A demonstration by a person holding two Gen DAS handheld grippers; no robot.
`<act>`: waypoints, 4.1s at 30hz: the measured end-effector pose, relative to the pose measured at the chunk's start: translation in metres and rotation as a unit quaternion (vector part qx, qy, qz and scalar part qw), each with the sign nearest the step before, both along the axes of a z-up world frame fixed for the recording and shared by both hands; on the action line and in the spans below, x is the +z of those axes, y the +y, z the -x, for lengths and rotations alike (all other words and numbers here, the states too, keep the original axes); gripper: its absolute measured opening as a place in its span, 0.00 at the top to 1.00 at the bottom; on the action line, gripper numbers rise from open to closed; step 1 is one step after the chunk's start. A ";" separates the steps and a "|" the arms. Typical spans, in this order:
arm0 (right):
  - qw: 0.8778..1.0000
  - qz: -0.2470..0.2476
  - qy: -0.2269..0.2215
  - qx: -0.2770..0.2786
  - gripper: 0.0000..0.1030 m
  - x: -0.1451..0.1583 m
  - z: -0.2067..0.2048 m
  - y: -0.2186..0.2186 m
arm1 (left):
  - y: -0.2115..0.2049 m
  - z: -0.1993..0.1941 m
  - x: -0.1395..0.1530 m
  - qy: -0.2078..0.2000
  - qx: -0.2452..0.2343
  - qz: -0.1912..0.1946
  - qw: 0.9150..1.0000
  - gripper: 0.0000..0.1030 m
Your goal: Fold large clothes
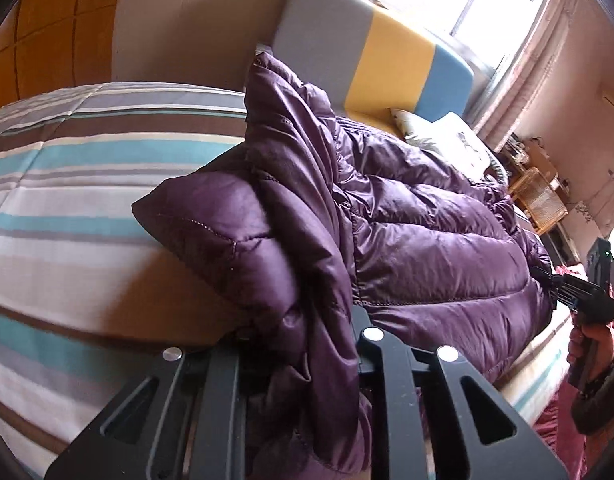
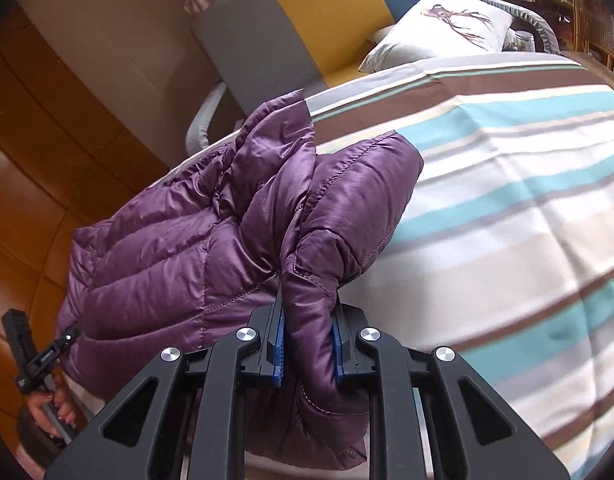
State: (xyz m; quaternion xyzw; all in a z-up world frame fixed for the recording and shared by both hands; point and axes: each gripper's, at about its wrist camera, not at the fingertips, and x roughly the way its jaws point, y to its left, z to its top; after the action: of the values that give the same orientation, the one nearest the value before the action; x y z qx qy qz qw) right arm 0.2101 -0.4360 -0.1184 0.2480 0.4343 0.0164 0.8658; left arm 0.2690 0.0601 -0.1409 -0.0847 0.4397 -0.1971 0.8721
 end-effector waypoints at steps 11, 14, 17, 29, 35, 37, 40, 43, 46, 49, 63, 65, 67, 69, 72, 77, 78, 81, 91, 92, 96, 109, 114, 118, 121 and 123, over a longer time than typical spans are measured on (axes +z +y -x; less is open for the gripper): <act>1.000 -0.016 -0.005 0.010 0.83 0.002 0.082 0.002 | 0.022 0.065 -0.001 0.005 -0.011 0.023 1.000 0.83; 1.000 -0.012 -0.010 -0.002 0.78 -0.004 0.095 0.003 | 0.024 0.075 -0.009 0.005 -0.007 0.022 1.000 0.77; 1.000 -0.002 -0.010 -0.018 0.63 -0.010 0.094 0.002 | 0.029 0.076 -0.017 0.012 0.012 0.033 0.999 0.60; 0.992 0.037 -0.078 -0.097 0.49 0.040 0.126 0.000 | 0.048 0.094 -0.032 0.031 0.065 0.096 0.993 0.31; 0.989 0.074 -0.130 0.015 0.78 0.066 0.112 0.087 | 0.047 0.097 -0.037 0.029 0.087 0.115 0.989 0.31; 0.988 0.075 -0.128 0.052 0.83 0.065 0.102 0.117 | 0.048 0.100 -0.039 0.028 0.094 0.117 0.988 0.31; 0.986 0.081 -0.116 0.090 0.83 0.054 0.093 0.157 | 0.046 0.099 -0.038 0.026 0.103 0.114 0.988 0.31; 0.984 0.100 -0.107 0.103 0.94 0.042 0.086 0.185 | 0.045 0.099 -0.040 0.024 0.119 0.122 0.985 0.30; 0.982 0.127 -0.096 0.099 0.94 0.027 0.079 0.196 | 0.045 0.101 -0.041 0.019 0.132 0.126 0.983 0.30; 0.981 0.148 -0.076 0.097 0.94 0.010 0.068 0.202 | 0.042 0.101 -0.043 0.013 0.142 0.129 0.981 0.30; 0.977 0.185 -0.049 0.093 0.94 -0.020 0.058 0.213 | 0.037 0.101 -0.049 0.019 0.174 0.163 0.971 0.30; 0.979 0.180 -0.049 0.088 0.94 -0.021 0.059 0.212 | 0.037 0.100 -0.051 0.021 0.181 0.167 0.969 0.34; 0.979 0.178 -0.050 0.084 0.94 -0.022 0.060 0.211 | 0.035 0.098 -0.052 0.027 0.185 0.171 0.967 0.46; 0.979 0.178 -0.051 0.083 0.94 -0.021 0.060 0.211 | 0.033 0.096 -0.052 0.033 0.185 0.175 0.966 0.53; 0.979 0.180 -0.050 0.082 0.94 -0.019 0.060 0.212 | 0.030 0.097 -0.045 0.025 0.184 0.180 0.966 0.71; 0.979 0.182 -0.052 0.079 0.94 -0.021 0.060 0.215 | 0.020 0.107 -0.015 -0.026 0.177 0.172 0.969 0.80; 0.979 0.181 -0.052 0.078 0.94 -0.021 0.060 0.214 | 0.018 0.108 -0.008 -0.035 0.173 0.171 0.969 0.80; 0.980 0.179 -0.054 0.074 0.94 -0.022 0.061 0.215 | 0.005 0.114 0.013 -0.074 0.152 0.165 0.972 0.80; 0.986 0.126 -0.092 0.048 0.94 0.000 0.083 0.190 | -0.001 0.119 0.027 -0.107 0.150 0.177 0.967 0.80; 0.986 0.130 -0.094 0.043 0.94 0.002 0.086 0.186 | -0.001 0.118 0.028 -0.106 0.149 0.179 0.967 0.80; 0.988 0.131 -0.065 0.058 0.94 -0.013 0.078 0.180 | -0.011 0.119 0.033 -0.113 0.143 0.181 0.966 0.81; 0.979 0.133 -0.133 -0.077 0.93 0.022 0.133 0.087 | -0.080 0.135 0.085 -0.190 0.077 0.159 0.966 0.80; 0.976 0.144 -0.101 -0.130 0.93 0.011 0.146 0.041 | -0.113 0.138 0.095 -0.205 0.046 0.147 0.967 0.79; 0.972 0.167 -0.079 -0.148 0.93 0.007 0.146 0.029 | -0.144 0.137 0.101 -0.208 0.018 0.138 0.968 0.79; 0.968 0.177 -0.070 -0.163 0.93 0.006 0.152 0.019 | -0.169 0.138 0.101 -0.206 -0.008 0.133 0.969 0.79; 0.966 0.179 -0.066 -0.174 0.93 0.006 0.156 0.011 | -0.183 0.138 0.102 -0.202 -0.020 0.131 0.970 0.79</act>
State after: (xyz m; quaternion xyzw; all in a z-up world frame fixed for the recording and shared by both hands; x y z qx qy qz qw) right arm 0.0538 -0.4245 -0.1125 0.1585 0.3225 -0.1961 0.9124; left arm 0.1310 -0.1228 -0.0393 -0.1475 0.2264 -0.2834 0.9201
